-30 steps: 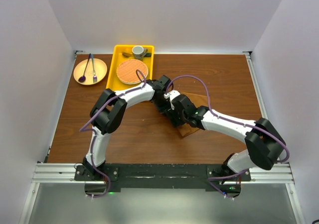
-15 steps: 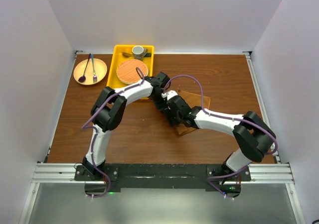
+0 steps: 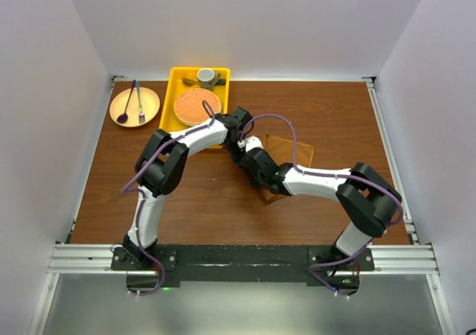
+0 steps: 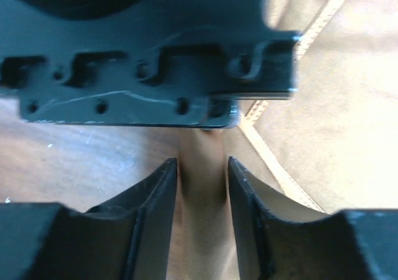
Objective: Fold the napkin, place the utensils inside, and roll it up
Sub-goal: Roll the napkin with the utensil
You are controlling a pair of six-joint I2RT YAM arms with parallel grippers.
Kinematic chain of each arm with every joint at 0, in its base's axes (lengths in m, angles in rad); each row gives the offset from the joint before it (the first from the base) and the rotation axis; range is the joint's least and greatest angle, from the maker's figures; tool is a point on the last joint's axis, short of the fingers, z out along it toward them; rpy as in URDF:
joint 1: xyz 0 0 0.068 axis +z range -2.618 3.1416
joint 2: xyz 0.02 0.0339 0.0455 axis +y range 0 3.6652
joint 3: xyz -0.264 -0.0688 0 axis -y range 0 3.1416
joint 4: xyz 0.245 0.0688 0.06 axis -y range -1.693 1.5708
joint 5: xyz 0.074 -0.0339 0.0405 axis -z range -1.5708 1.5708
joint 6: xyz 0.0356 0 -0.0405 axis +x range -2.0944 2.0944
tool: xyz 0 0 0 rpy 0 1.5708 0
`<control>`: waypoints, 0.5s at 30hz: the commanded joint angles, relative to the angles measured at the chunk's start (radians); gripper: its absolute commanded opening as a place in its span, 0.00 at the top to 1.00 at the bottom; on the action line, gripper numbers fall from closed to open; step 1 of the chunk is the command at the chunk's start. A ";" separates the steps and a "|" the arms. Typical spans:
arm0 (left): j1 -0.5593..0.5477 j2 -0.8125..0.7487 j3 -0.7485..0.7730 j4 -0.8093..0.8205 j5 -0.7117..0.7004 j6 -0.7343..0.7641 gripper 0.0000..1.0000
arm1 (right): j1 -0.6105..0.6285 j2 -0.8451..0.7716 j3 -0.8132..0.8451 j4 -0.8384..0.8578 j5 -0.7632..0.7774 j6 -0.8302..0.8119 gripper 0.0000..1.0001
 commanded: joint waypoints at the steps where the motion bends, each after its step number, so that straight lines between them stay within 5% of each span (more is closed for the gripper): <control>1: 0.015 0.020 0.008 -0.049 0.019 0.020 1.00 | 0.005 0.017 -0.014 0.052 0.106 0.036 0.66; 4: 0.013 0.016 0.007 -0.043 0.013 0.026 1.00 | 0.005 0.017 -0.021 0.053 0.120 0.053 0.75; 8: 0.016 -0.023 -0.039 0.021 0.011 0.025 1.00 | 0.005 0.016 -0.030 0.072 0.088 0.070 0.99; 11: 0.022 -0.049 -0.091 0.116 0.042 0.044 1.00 | -0.003 0.002 -0.061 0.107 0.034 0.082 1.00; 15: 0.038 -0.162 -0.230 0.314 0.045 0.080 0.73 | -0.089 -0.033 -0.138 0.190 -0.165 0.128 1.00</control>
